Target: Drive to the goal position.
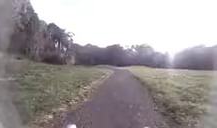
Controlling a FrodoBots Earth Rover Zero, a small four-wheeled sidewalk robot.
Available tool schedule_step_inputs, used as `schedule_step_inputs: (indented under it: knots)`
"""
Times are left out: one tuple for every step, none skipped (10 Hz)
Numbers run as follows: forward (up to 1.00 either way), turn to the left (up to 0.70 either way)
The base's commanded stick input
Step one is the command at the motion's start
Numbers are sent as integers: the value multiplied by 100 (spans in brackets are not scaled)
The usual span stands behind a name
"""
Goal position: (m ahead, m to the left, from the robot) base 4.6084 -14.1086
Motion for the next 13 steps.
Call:
schedule_step_inputs:
  knots:
    - [70, 0]
    - [70, 0]
    - [70, -6]
    - [70, -17]
    - [70, -28]
    - [70, -34]
    - [70, -34]
    - [70, -21]
    - [70, -10]
    - [70, -1]
    - [70, 0]
    - [70, 0]
    - [70, 0]
